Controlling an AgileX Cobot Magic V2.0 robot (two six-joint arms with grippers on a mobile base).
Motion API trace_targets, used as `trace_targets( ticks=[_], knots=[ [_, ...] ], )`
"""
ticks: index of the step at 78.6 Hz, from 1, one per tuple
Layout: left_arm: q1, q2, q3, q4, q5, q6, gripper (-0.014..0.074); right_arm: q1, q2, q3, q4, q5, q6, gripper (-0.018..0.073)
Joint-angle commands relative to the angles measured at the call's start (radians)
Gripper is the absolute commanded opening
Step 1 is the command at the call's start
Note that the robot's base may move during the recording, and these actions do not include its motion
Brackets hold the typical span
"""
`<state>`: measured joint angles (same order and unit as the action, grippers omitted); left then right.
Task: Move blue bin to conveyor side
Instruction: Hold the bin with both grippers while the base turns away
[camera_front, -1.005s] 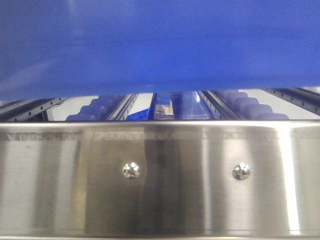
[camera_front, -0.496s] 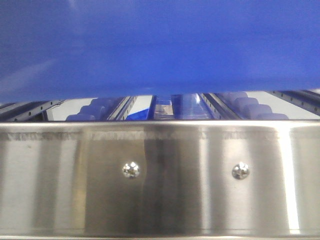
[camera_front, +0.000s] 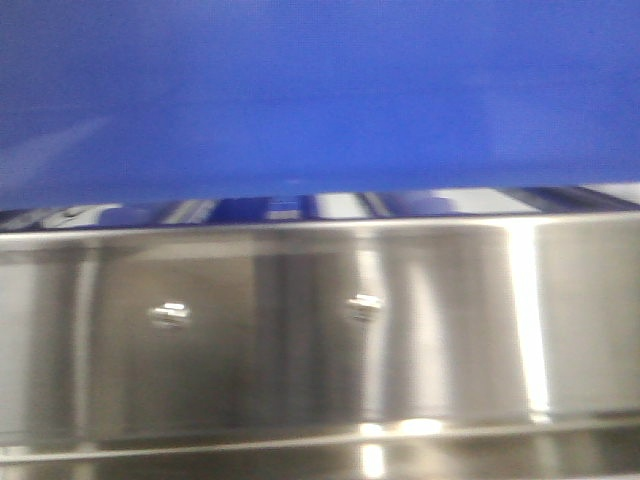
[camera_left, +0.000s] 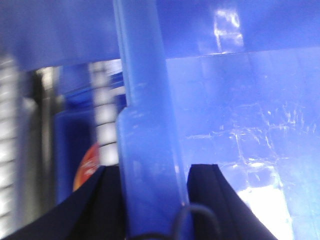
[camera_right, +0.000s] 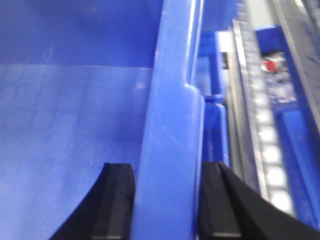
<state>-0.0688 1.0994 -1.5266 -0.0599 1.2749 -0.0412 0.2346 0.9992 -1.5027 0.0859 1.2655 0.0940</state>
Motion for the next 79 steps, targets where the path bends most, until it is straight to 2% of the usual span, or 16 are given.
trace_targets(
  ticks=[1, 79],
  knots=[
    [0.003, -0.021, -0.01, 0.039, -0.078, 0.016, -0.001, -0.002, -0.015, -0.012, -0.065, -0.09, -0.02, -0.0082],
    [0.003, -0.021, -0.01, 0.045, -0.078, 0.016, -0.001, -0.002, -0.015, -0.012, -0.065, -0.09, -0.02, -0.0082]
  ],
)
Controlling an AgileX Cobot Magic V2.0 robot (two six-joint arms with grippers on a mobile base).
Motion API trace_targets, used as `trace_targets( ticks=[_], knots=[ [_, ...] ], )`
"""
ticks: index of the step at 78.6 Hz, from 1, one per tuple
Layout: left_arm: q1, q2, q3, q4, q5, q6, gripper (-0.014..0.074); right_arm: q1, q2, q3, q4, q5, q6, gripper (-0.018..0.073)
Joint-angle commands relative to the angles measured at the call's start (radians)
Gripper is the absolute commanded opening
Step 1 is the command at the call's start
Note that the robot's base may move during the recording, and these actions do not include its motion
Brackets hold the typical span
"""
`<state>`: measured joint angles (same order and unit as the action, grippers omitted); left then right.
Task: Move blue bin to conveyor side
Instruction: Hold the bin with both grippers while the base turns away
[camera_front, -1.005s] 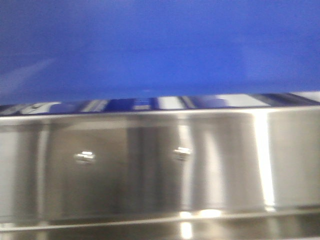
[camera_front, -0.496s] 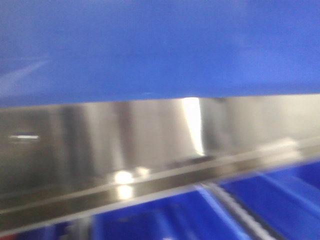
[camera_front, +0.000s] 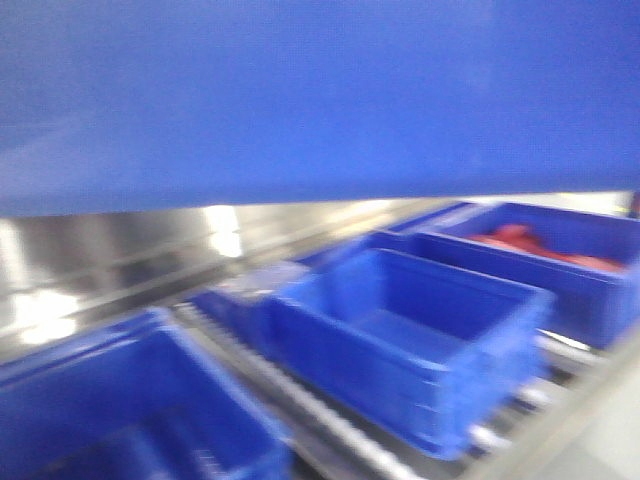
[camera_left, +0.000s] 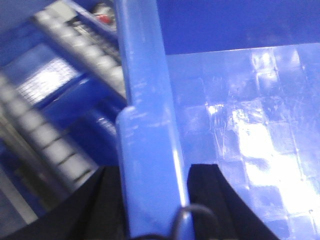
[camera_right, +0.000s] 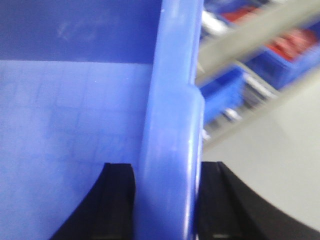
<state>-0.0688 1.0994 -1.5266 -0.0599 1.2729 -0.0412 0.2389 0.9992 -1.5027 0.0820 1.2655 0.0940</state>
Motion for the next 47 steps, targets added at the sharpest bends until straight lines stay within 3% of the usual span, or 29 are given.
trace_targets(
  ticks=[1, 47],
  knots=[
    [0.003, -0.021, -0.01, 0.045, -0.076, 0.016, -0.001, -0.006, -0.015, -0.012, -0.062, -0.09, -0.02, -0.0082],
    [0.003, -0.021, -0.01, 0.045, -0.076, 0.016, -0.001, -0.006, -0.015, -0.012, -0.062, -0.093, -0.02, -0.0082]
  ],
)
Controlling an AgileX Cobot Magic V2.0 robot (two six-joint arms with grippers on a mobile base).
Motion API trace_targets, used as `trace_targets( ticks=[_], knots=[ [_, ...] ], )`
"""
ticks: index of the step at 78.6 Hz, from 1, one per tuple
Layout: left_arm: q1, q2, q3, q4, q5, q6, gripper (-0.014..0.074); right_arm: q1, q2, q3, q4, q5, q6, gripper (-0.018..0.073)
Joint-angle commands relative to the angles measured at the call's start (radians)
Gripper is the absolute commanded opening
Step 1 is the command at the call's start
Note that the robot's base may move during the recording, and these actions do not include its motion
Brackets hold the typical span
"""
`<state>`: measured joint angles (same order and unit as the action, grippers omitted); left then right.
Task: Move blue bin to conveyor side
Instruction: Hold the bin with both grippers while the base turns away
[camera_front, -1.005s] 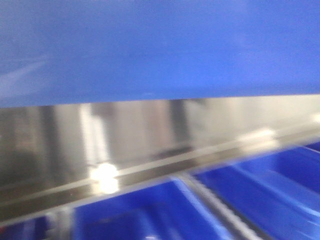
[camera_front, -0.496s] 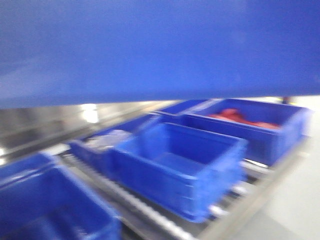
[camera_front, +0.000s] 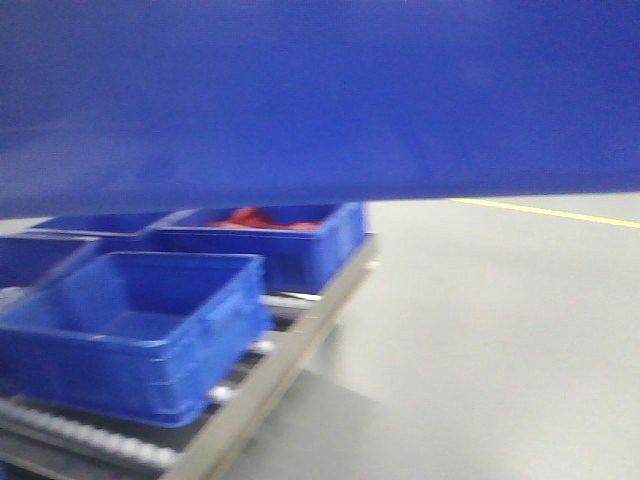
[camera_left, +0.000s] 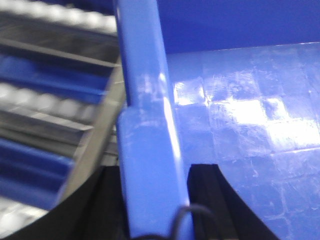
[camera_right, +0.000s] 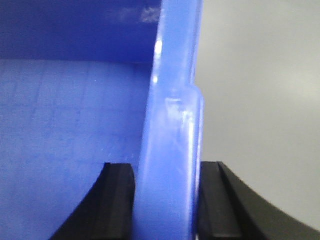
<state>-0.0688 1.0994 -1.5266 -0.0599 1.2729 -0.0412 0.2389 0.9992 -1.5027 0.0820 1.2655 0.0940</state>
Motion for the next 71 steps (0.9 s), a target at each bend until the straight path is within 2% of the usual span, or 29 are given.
trace_targets(
  ticks=[1, 71],
  knots=[
    [0.003, -0.021, -0.01, 0.045, -0.076, 0.016, -0.001, -0.006, -0.015, -0.012, -0.062, -0.093, -0.02, -0.0082],
    [0.003, -0.021, -0.01, 0.045, -0.076, 0.016, -0.001, -0.006, -0.015, -0.012, -0.062, -0.093, -0.02, -0.0082]
  ],
)
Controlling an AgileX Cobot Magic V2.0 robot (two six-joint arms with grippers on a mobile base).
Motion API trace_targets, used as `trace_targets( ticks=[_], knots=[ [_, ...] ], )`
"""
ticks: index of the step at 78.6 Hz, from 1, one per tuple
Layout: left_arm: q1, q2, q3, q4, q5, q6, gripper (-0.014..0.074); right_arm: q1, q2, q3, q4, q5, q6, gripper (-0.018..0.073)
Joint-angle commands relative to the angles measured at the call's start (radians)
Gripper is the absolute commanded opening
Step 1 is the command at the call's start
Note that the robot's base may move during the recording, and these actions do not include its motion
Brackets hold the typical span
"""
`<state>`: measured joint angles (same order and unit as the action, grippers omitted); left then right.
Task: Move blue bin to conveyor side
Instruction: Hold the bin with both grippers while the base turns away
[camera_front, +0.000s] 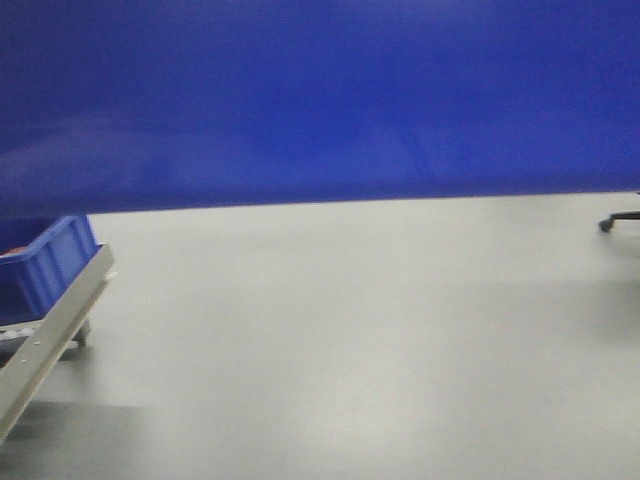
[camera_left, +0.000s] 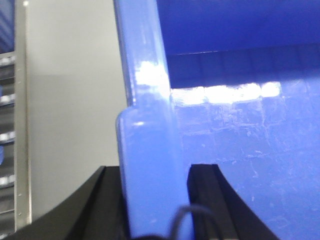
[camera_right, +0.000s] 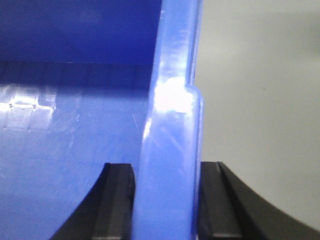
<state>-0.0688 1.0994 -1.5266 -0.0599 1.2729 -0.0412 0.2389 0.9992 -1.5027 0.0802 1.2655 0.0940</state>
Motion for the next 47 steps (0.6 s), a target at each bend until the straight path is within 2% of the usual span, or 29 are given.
trace_targets(
  ticks=[1, 47],
  knots=[
    [0.003, -0.021, -0.01, 0.045, -0.076, 0.016, -0.001, -0.006, -0.015, -0.012, -0.06, -0.093, -0.02, -0.0082],
    [0.003, -0.021, -0.01, 0.047, -0.076, 0.016, -0.001, -0.006, -0.015, -0.012, -0.06, -0.093, -0.02, -0.0082]
  ],
)
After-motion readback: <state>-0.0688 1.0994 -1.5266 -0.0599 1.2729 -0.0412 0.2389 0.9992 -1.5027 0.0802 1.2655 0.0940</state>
